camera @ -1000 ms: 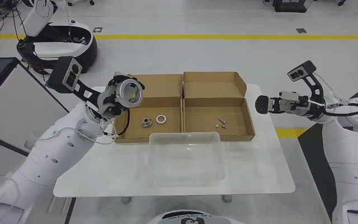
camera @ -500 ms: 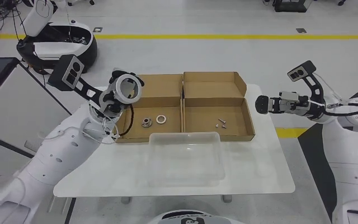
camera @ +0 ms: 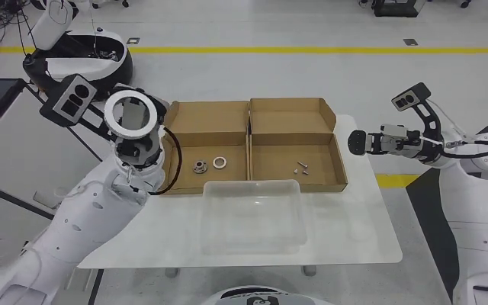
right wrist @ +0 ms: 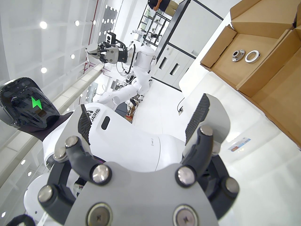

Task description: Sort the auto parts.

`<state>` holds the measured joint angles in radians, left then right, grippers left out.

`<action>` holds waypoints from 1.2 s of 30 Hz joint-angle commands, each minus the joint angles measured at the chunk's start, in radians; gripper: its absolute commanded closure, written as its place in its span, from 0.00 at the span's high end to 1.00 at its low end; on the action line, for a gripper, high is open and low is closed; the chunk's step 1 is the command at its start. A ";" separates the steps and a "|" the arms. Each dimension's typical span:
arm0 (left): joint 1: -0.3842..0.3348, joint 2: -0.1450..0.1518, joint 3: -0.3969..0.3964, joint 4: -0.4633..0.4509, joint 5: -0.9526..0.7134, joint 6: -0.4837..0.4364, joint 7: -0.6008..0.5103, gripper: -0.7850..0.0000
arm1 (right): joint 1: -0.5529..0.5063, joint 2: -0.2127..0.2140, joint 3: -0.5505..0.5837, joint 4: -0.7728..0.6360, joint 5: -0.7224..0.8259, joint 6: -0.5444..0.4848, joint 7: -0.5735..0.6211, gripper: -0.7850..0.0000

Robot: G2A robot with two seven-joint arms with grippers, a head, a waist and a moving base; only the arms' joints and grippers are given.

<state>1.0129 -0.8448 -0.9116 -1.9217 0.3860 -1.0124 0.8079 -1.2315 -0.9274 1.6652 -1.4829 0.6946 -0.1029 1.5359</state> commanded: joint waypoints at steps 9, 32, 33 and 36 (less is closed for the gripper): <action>0.046 -0.066 -0.042 -0.055 -0.036 0.000 0.000 0.00 | 0.000 0.000 0.000 0.000 0.000 0.000 0.000 1.00; 0.059 -0.067 -0.049 0.032 0.110 0.000 -0.069 0.00 | 0.000 0.000 0.000 0.000 0.000 0.000 0.000 1.00; 0.058 -0.069 -0.046 0.025 0.104 0.000 -0.052 0.00 | 0.000 0.000 0.000 0.000 0.000 0.000 0.000 1.00; 0.051 -0.073 -0.035 0.006 0.095 0.000 0.000 0.00 | 0.000 0.000 0.000 0.000 0.000 0.000 0.000 1.00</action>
<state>1.0661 -0.9168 -0.9497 -1.9124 0.4786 -1.0123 0.7949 -1.2315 -0.9274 1.6652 -1.4829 0.6946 -0.1029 1.5359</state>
